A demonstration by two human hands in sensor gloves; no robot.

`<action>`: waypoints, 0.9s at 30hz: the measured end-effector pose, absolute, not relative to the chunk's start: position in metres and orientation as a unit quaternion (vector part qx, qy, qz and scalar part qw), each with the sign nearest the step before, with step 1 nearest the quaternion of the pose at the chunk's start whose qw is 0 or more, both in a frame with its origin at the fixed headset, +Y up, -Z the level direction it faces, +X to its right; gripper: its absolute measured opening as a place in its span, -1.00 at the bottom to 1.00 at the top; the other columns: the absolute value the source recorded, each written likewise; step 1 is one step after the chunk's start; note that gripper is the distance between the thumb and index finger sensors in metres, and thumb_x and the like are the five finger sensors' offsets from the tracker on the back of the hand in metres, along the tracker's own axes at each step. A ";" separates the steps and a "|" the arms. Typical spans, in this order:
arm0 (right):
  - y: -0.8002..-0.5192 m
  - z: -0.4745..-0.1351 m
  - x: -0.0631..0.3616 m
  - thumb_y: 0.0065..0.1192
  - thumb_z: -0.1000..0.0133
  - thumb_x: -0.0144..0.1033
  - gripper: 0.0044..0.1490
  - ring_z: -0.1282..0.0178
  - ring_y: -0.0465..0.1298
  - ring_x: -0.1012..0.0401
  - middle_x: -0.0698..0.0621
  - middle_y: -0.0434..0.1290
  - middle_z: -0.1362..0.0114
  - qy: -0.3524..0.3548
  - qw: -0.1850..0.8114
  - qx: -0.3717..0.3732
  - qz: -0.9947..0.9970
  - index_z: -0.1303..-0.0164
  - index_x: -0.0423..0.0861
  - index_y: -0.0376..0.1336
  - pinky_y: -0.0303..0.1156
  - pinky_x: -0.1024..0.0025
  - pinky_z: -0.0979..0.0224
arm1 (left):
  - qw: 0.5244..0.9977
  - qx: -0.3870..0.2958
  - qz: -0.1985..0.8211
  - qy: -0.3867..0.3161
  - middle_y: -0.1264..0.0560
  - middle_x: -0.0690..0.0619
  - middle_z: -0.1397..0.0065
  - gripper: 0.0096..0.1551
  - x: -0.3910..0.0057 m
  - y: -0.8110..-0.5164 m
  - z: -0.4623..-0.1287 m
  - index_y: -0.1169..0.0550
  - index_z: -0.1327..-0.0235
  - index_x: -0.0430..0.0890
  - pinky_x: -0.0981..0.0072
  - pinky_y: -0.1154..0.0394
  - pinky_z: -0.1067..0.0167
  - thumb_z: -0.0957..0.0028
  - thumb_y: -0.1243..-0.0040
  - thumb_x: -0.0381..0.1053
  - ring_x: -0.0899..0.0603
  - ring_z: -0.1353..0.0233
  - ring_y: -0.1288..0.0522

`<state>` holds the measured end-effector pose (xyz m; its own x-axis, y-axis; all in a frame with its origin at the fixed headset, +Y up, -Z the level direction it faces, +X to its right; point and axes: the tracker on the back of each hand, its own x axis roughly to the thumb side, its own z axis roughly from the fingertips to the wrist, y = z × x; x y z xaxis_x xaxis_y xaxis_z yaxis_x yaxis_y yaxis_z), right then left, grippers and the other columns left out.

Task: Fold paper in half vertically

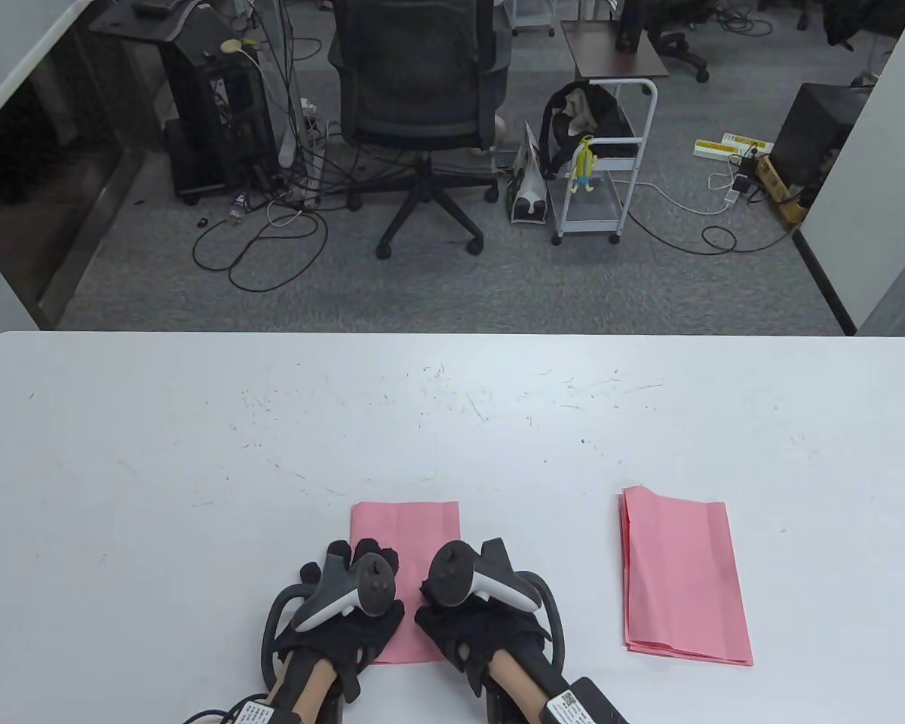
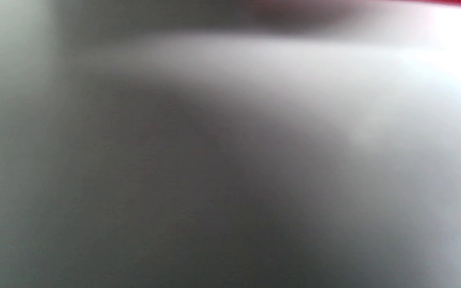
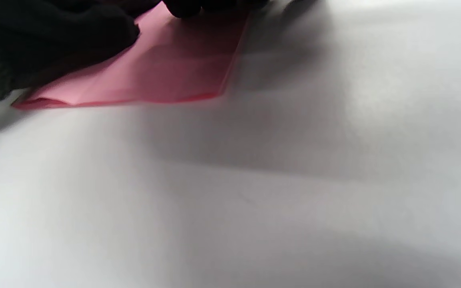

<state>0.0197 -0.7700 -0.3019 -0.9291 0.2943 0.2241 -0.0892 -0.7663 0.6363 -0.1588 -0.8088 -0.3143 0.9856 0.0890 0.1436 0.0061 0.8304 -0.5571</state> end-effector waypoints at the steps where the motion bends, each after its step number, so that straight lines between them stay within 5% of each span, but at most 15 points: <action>1: -0.769 -0.296 0.021 0.00 -0.12 0.09 -0.23 -0.65 0.09 -0.01 -0.01 0.11 -0.66 0.327 0.103 0.163 0.925 -0.53 0.00 0.11 0.09 -0.08 -0.61 | 0.953 -0.290 0.022 -0.082 0.46 0.08 -0.75 -0.09 -0.159 -0.809 -0.314 0.34 -0.65 0.17 -0.44 0.35 -0.52 -0.15 0.42 0.41 -0.35 -0.68 0.46; 11: -0.769 -0.256 0.025 0.02 -0.12 0.09 -0.23 -0.64 0.11 -0.02 -0.03 0.12 -0.66 0.327 0.088 0.195 0.921 -0.52 -0.01 0.13 0.12 -0.08 -0.60 | 0.953 -0.290 0.022 -0.082 0.45 0.07 -0.75 -0.09 -0.159 -0.809 -0.314 0.34 -0.65 0.17 -0.44 0.35 -0.52 -0.15 0.42 0.41 -0.34 -0.68 0.46; 27: -0.765 -0.271 0.034 0.03 -0.10 0.10 -0.23 -0.62 0.14 -0.01 -0.03 0.18 -0.64 0.363 0.154 0.188 0.900 -0.51 0.00 0.17 0.15 -0.05 -0.58 | 0.953 -0.291 0.022 -0.082 0.46 0.07 -0.75 -0.08 -0.159 -0.809 -0.314 0.34 -0.65 0.17 -0.44 0.35 -0.52 -0.15 0.42 0.41 -0.35 -0.68 0.46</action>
